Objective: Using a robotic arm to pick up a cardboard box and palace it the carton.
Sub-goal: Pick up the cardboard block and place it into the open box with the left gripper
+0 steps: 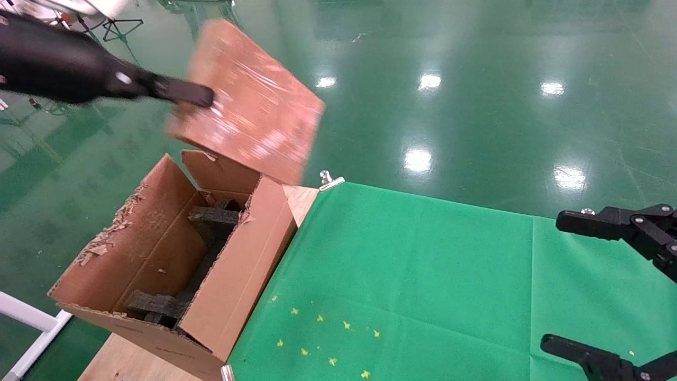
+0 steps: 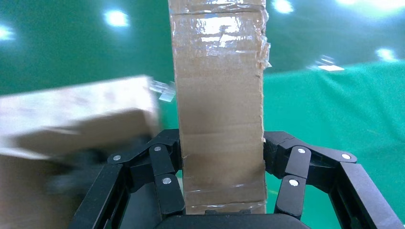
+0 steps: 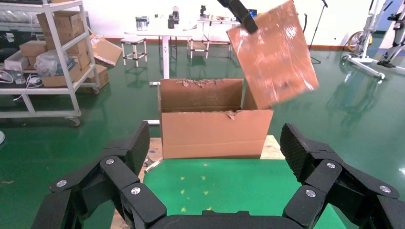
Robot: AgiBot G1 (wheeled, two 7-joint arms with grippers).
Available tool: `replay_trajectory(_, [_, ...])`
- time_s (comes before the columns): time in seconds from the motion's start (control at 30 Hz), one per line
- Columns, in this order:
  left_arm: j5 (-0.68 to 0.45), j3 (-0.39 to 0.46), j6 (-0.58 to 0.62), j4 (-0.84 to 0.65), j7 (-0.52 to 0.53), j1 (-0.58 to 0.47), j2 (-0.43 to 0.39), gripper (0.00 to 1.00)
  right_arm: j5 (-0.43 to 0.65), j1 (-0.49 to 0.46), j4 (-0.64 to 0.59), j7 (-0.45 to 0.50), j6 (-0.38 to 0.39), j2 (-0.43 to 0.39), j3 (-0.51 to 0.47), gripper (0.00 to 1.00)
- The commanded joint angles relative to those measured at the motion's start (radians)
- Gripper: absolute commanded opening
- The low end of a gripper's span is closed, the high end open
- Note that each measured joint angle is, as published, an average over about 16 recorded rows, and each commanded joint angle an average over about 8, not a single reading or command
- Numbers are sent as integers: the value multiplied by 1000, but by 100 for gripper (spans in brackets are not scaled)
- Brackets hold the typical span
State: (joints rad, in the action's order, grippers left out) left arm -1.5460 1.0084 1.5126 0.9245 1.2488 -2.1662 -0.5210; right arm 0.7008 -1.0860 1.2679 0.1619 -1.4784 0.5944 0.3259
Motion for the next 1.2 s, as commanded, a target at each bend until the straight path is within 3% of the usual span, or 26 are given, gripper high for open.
replay_trajectory(0.03, [-42,-7,-4,-64,-60,-51,-1,0,0,0,0,0,0,0,0,100])
replay_trajectory(0.3, [-190,36,-23,-299,-268,-105,17,0,0,0,0,0,0,0,0,100])
replay_trajectory(0.63, [-234,67,-99,-589,-485,-53,2,0,0,0,0,0,0,0,0,100])
replay_trajectory(0.93, [-238,74,-203,-769,-593,21,-42,0,0,0,0,0,0,0,1,100])
replay_trajectory(1.2, [-230,70,-319,-855,-629,101,-86,0,-1,0,0,0,0,0,1,100])
